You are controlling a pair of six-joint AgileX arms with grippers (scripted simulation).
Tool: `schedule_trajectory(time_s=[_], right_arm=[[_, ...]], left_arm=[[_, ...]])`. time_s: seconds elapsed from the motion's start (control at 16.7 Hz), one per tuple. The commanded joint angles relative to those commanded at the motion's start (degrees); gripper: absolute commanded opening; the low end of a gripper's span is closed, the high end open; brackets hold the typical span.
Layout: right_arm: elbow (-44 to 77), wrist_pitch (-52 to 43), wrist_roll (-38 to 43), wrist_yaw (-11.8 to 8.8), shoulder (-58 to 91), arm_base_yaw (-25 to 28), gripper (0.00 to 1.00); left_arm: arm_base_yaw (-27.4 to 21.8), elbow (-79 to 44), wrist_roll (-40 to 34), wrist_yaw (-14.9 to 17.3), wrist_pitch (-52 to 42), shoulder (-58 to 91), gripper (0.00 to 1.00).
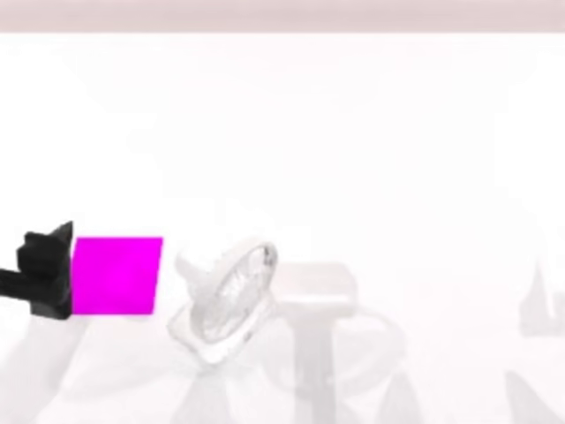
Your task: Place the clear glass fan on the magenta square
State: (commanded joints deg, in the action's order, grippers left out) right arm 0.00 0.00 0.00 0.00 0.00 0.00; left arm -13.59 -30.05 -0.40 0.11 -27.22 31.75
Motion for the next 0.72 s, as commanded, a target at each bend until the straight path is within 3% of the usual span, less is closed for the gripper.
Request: schedule_trajectory(time_s=[0.72], right_arm=[[0.00,0.00,0.00,0.00,0.00,0.00,1.00]], left_arm=[[-23.13,-57.67,-1.92,0.08,-45.82,62.40,1.00]])
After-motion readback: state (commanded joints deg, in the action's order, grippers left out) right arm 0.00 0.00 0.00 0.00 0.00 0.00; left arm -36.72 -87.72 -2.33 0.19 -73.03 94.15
